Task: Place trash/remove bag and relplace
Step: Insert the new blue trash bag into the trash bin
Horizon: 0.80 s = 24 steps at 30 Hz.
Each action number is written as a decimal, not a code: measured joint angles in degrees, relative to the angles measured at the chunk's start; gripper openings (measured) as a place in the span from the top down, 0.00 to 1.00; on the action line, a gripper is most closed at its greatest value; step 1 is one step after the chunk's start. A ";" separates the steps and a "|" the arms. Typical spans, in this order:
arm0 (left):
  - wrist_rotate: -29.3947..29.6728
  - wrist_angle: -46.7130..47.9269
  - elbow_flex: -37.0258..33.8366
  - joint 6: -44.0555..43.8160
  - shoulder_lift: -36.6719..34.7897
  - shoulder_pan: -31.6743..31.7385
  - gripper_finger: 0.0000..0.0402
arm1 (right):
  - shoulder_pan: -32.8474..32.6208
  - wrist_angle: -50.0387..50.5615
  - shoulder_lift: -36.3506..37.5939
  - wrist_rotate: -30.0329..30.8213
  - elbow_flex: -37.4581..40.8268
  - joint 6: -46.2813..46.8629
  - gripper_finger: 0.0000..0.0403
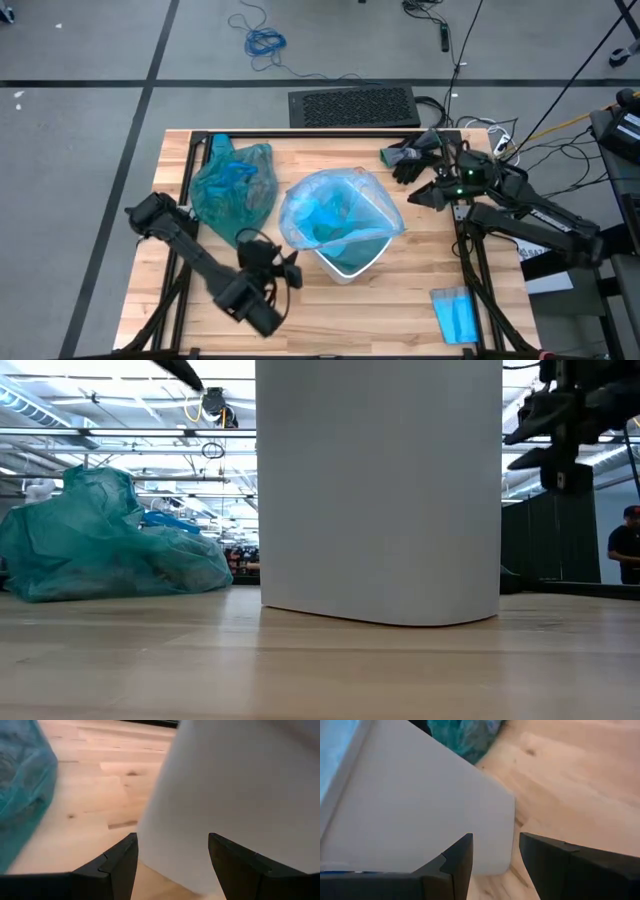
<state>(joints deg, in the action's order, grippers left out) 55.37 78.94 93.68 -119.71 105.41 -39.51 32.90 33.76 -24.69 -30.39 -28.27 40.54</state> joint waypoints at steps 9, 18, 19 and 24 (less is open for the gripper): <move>0.20 -9.12 -5.20 0.61 -0.18 2.22 0.42 | -7.71 -21.59 -0.45 -0.30 7.69 14.33 0.62; 0.59 -15.62 -6.19 8.45 -0.55 4.98 0.42 | -12.61 -27.00 -3.52 2.03 10.86 17.46 0.62; 0.45 -16.64 -6.19 10.34 -0.55 5.67 0.42 | -12.90 -28.24 -4.12 2.22 10.89 17.74 0.62; -2.95 -20.42 -6.19 17.04 -0.55 8.24 0.42 | -13.67 -32.95 -6.57 3.56 10.89 18.20 0.62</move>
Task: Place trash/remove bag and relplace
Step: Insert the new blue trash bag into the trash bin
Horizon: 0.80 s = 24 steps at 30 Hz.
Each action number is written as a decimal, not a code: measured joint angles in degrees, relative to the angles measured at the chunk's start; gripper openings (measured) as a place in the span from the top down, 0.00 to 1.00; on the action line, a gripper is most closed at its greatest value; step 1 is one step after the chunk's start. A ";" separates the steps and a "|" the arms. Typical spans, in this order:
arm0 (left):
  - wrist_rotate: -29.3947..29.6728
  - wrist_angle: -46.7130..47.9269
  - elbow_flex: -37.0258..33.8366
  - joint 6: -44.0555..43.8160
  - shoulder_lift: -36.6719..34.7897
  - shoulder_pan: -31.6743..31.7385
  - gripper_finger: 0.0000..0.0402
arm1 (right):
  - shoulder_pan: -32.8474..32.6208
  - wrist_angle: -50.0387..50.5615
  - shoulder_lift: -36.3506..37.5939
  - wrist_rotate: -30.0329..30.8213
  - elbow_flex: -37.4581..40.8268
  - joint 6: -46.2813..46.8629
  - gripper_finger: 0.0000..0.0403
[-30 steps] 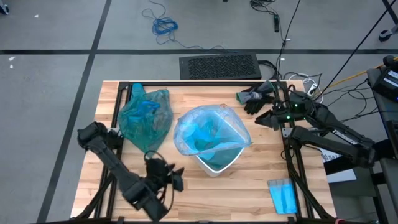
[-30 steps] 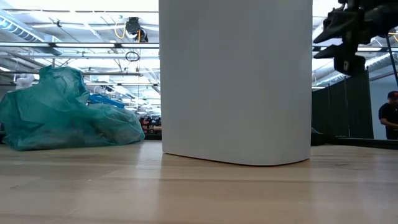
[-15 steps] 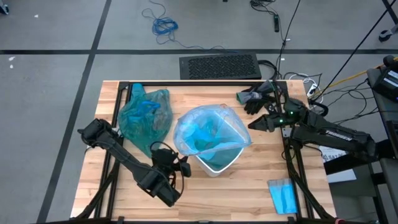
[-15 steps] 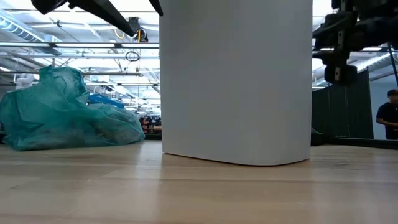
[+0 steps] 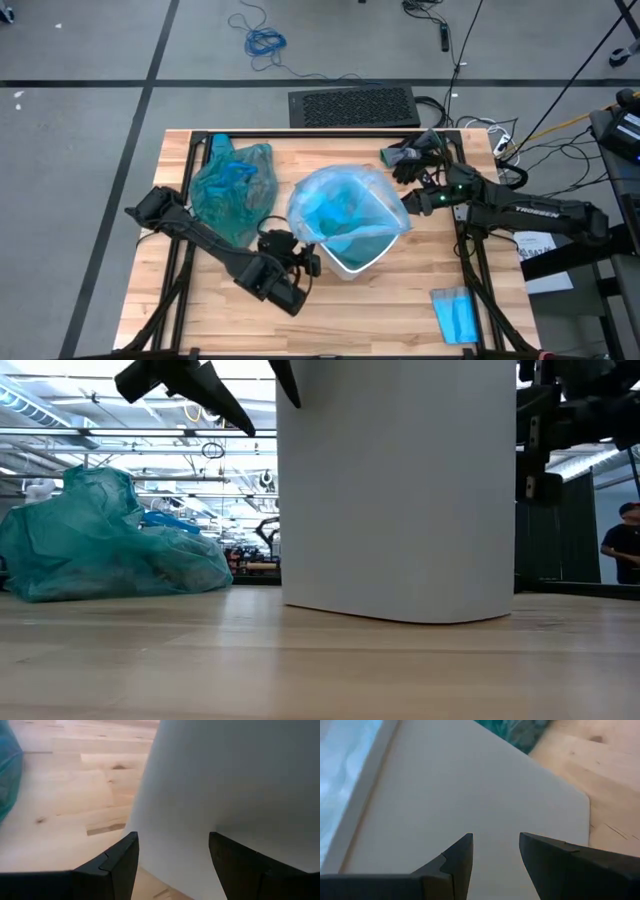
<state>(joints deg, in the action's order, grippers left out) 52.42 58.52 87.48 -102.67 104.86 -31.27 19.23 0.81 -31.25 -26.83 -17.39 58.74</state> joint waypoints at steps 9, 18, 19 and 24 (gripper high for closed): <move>-1.39 3.00 0.00 7.64 -2.75 3.73 0.42 | -2.48 -1.98 -1.19 -0.01 0.00 0.10 0.62; -3.50 3.16 -0.01 22.32 -5.56 11.16 0.42 | -7.02 -5.27 -1.27 1.96 -0.02 2.63 0.62; -3.78 3.13 0.00 24.03 -5.82 12.01 0.42 | -7.71 -5.50 -1.28 2.58 -0.02 2.88 0.62; -6.14 2.79 0.00 33.71 -6.38 16.80 0.42 | -11.15 -6.66 -1.65 5.72 0.00 3.63 0.62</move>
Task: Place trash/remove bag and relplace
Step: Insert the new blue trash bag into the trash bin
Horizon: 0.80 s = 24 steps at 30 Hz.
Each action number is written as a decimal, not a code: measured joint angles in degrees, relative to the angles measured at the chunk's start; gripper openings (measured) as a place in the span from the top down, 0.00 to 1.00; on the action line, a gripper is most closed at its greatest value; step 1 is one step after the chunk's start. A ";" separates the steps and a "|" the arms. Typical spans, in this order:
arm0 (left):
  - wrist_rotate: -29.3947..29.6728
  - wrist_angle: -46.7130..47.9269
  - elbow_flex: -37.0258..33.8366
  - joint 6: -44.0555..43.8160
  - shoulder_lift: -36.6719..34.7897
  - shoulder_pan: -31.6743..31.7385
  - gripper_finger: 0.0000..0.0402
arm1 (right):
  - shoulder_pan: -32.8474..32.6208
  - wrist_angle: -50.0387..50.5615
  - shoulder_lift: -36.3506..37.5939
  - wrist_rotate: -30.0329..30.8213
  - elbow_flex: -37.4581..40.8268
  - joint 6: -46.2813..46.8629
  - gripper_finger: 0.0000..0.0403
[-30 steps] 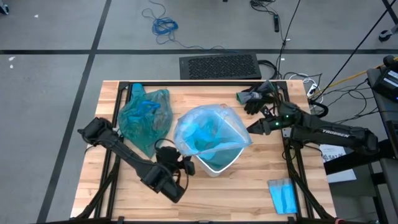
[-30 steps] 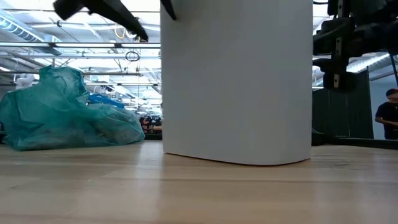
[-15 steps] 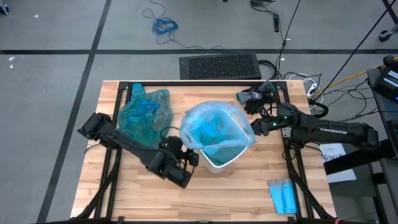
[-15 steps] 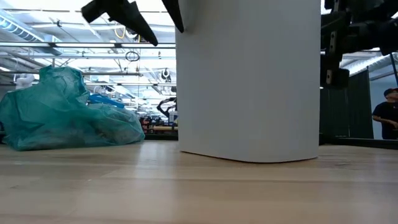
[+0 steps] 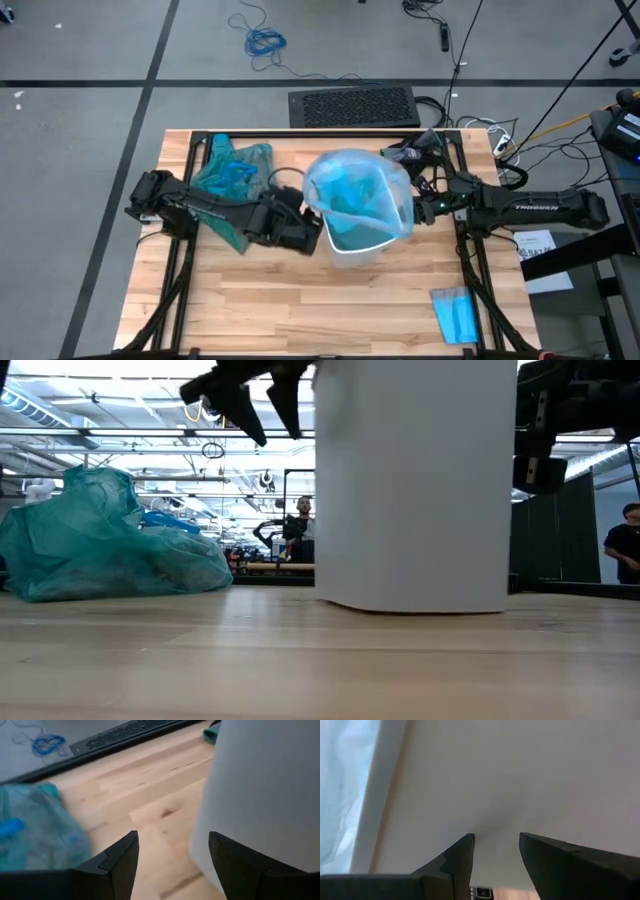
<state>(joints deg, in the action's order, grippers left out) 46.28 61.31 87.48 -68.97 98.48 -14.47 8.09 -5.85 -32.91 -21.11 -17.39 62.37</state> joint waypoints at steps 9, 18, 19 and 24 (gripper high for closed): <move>-5.60 -3.59 -0.01 15.89 -0.08 8.87 0.42 | -5.03 -0.64 -0.13 4.16 0.00 0.66 0.62; -10.70 5.45 -0.02 17.13 -4.63 10.21 0.42 | -5.74 1.04 1.04 9.91 -0.02 0.66 0.62; -10.72 6.68 -0.01 16.80 -5.70 10.14 0.42 | -5.74 1.80 1.34 10.53 -0.02 0.60 0.62; -12.51 8.67 -0.01 16.78 -11.25 9.56 0.42 | -5.43 6.07 4.12 11.53 -0.02 0.39 0.62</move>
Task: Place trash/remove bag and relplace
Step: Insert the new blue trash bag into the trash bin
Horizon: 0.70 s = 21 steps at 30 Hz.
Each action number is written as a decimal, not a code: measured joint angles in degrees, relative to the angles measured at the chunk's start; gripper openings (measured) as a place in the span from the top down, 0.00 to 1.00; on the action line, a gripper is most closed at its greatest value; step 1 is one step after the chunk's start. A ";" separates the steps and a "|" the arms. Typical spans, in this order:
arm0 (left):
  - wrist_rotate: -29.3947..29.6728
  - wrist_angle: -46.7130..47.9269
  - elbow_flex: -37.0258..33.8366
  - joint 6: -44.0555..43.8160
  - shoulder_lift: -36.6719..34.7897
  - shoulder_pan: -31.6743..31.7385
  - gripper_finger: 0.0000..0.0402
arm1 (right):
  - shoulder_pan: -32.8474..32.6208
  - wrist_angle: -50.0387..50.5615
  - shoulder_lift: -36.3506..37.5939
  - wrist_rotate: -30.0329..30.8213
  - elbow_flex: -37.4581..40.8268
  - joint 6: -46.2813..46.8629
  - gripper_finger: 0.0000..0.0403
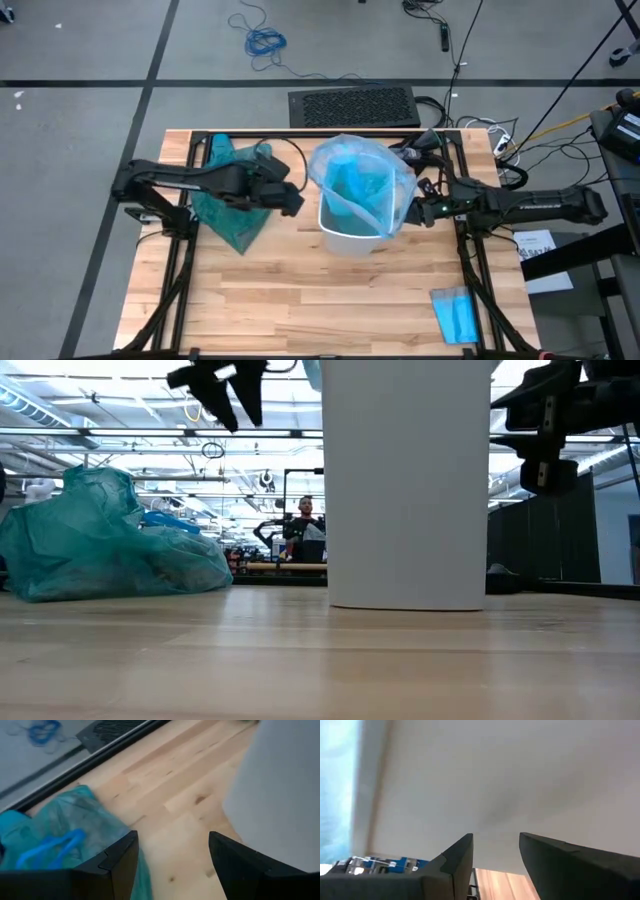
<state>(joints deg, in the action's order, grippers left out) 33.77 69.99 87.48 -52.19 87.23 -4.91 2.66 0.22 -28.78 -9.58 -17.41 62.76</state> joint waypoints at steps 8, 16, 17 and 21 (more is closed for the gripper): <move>-3.37 -0.85 1.07 -1.38 -8.08 -2.34 0.42 | 0.00 9.10 7.79 2.15 -1.64 0.18 0.63; -0.41 -12.67 4.54 7.96 -13.38 -4.87 0.42 | 0.00 27.46 13.32 15.65 -13.40 -7.70 0.70; 0.64 -15.13 4.55 10.14 -13.66 -4.85 0.42 | 0.00 28.18 13.14 17.94 -15.17 -9.16 0.71; 3.99 -23.21 4.57 20.31 -14.00 -4.45 0.42 | 0.00 29.04 10.49 25.21 -21.87 -15.71 0.72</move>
<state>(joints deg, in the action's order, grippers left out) 37.76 46.78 92.05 -31.88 73.23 -9.36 2.66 29.26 -18.29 15.63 -39.28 47.05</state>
